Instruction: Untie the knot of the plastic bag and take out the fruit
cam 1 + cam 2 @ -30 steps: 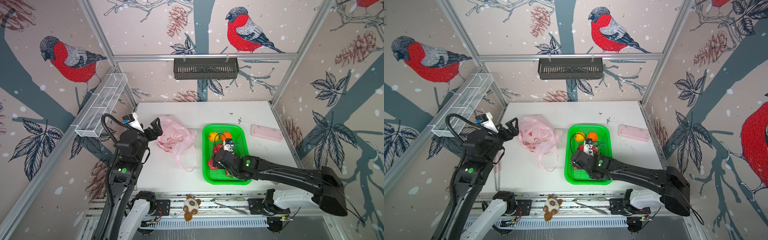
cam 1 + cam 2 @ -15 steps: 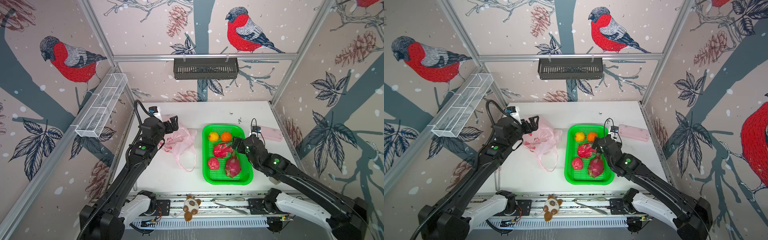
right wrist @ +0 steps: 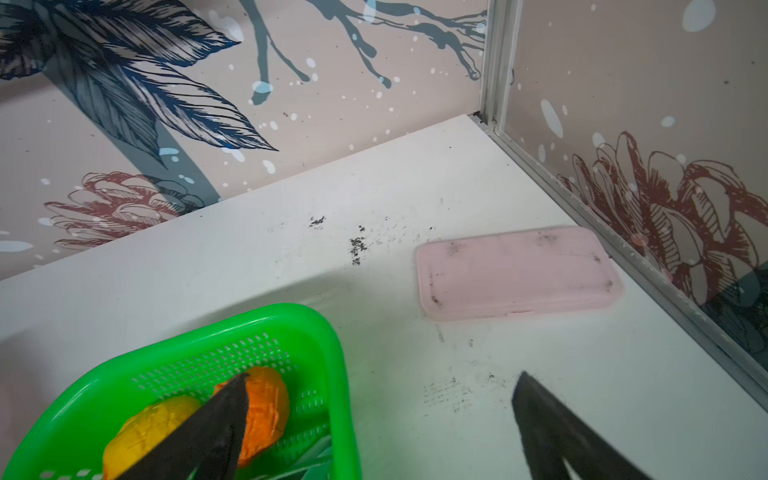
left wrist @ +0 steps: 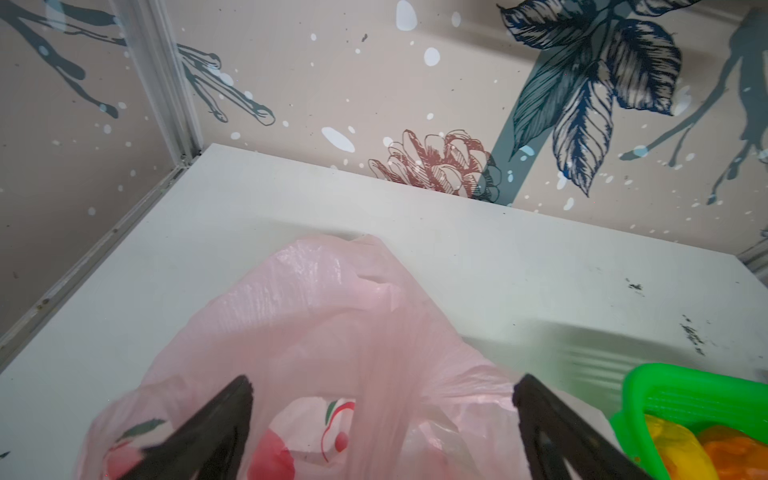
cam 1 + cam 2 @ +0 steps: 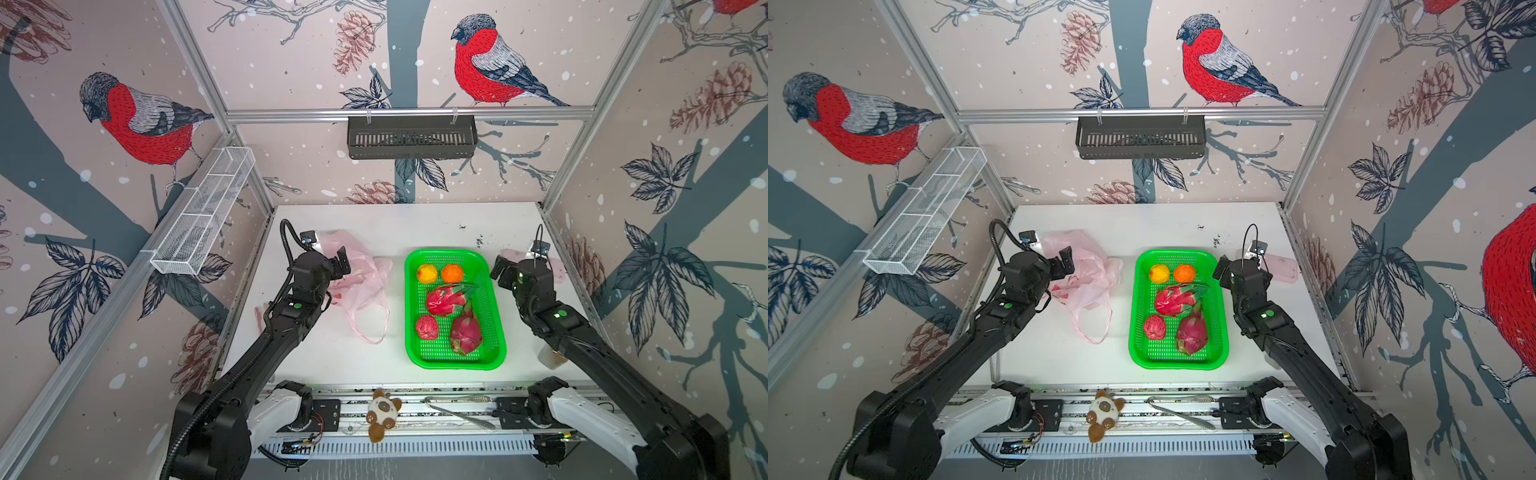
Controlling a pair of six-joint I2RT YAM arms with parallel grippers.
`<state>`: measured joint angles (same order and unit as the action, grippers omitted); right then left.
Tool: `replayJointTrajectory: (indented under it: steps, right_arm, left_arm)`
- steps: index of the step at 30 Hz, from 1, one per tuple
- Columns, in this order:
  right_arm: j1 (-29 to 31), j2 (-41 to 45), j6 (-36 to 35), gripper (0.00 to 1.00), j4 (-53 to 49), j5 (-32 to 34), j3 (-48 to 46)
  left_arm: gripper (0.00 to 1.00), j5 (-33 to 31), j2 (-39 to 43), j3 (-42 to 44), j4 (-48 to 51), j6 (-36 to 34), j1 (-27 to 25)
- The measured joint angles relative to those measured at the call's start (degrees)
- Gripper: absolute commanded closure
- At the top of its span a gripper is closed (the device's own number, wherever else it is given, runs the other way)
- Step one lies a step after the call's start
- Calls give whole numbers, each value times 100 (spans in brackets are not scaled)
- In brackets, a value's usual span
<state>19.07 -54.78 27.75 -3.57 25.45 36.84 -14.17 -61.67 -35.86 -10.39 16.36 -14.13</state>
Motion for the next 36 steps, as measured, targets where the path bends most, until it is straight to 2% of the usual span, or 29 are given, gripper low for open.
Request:
replayJointTrajectory:
  steps: [7, 17, 28, 36]
  right_arm:
    - [-511, -614, -251, 1, 682, -149, -57]
    - [-951, -1274, -756, 1, 1998, -212, -492]
    - [-1158, -1582, -1283, 1, 3156, -284, -876]
    - [-1145, -1580, -1611, 1, 3941, -291, -1335]
  left_arm:
    - [2, -236, 63, 907, -752, -195, 542]
    - [2, -774, -57, 1746, -2293, -802, 728]
    - [2, -680, -940, 2223, -4024, -1338, 839]
    - [2, -529, -1655, 2343, -4896, -1357, 887]
